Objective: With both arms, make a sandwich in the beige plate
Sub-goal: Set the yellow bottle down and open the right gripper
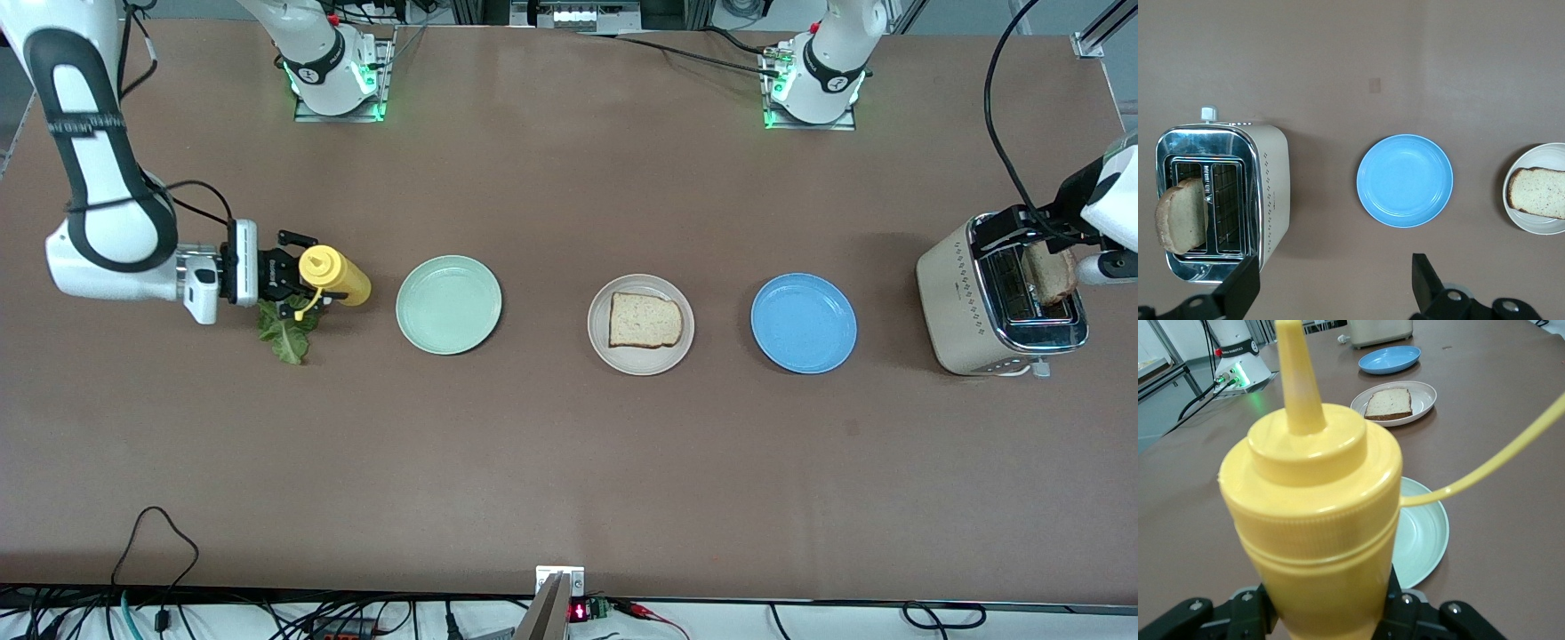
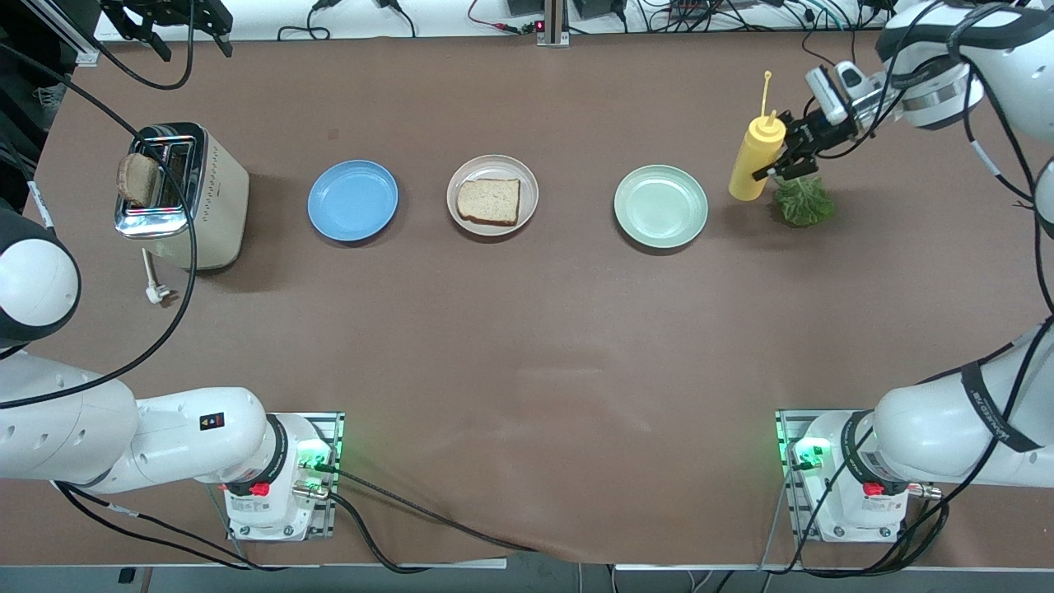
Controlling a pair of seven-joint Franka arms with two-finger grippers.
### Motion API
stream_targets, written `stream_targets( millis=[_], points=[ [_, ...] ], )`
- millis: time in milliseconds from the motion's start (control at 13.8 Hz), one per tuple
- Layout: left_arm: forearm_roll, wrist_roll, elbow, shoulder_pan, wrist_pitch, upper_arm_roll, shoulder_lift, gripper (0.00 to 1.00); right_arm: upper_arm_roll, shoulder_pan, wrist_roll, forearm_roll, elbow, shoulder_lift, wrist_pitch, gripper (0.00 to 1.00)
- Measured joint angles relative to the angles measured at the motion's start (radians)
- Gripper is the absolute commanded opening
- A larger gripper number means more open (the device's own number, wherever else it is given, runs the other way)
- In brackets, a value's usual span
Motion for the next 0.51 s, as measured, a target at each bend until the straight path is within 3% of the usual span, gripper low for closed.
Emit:
stream_targets(
  millis=[505],
  points=[
    [0.0,0.0,0.0,0.0,0.0,-0.002,-0.001,1.0,0.0,-0.03,-0.15,0.05,0.034,0.128,0.01,0.0]
  ],
)
